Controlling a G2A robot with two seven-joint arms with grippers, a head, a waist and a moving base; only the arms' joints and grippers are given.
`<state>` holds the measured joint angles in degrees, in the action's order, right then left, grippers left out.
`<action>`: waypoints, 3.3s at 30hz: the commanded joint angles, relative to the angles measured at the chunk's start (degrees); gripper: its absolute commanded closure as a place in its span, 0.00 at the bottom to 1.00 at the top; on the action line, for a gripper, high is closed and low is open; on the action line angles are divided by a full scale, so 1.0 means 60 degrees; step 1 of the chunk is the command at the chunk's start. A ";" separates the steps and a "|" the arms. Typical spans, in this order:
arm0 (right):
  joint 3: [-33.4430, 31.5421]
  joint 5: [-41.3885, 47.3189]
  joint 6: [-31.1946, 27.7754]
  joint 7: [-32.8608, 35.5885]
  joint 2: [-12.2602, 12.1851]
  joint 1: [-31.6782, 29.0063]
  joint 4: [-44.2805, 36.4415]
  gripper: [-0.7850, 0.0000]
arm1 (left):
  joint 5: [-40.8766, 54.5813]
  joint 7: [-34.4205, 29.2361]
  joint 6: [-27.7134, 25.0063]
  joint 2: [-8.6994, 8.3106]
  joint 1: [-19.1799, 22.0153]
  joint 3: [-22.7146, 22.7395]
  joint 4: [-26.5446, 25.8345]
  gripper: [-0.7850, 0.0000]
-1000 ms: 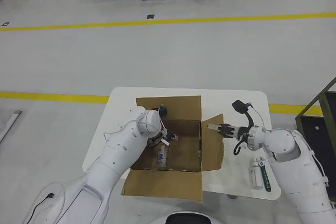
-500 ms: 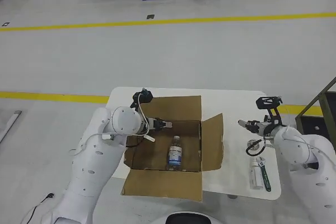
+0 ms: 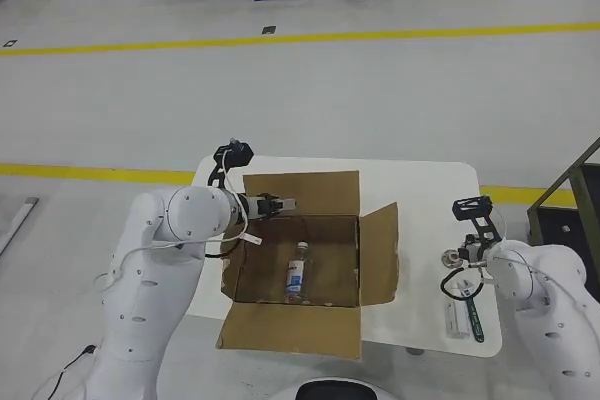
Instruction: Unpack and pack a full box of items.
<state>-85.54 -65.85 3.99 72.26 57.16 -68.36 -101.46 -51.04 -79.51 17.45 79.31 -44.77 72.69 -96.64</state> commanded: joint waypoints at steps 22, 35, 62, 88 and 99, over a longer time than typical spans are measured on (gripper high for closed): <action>-0.0006 -0.1785 0.0269 0.2507 -0.0039 -0.1669 -0.0798 0.48 | 0.0000 -0.0001 -0.0001 0.0000 0.0000 0.0000 0.0000 0.00; -0.0375 -0.0072 0.0605 0.1342 0.0099 -0.2179 -0.0067 0.45 | 0.0000 -0.0001 -0.0001 0.0000 0.0000 0.0000 0.0000 0.00; 0.0415 -0.0096 0.0529 0.0671 0.0274 -0.1644 0.1325 0.71 | 0.0000 -0.0001 -0.0001 0.0000 0.0000 0.0000 0.0000 0.00; -0.2491 0.6175 -0.0656 -0.1105 0.0232 -0.0636 -0.0448 1.00 | -0.3194 0.2104 -0.0597 -0.0462 -0.0903 0.1478 -0.1171 0.00; -0.1536 0.7581 -0.1230 -0.0587 0.0214 0.0394 -0.0069 1.00 | -0.4351 0.2228 -0.0046 -0.0543 -0.1521 0.1755 -0.1098 0.00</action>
<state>-94.68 -20.37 -3.39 68.79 58.44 -65.94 -101.86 -77.20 -66.16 17.19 76.05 -53.92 83.22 -103.23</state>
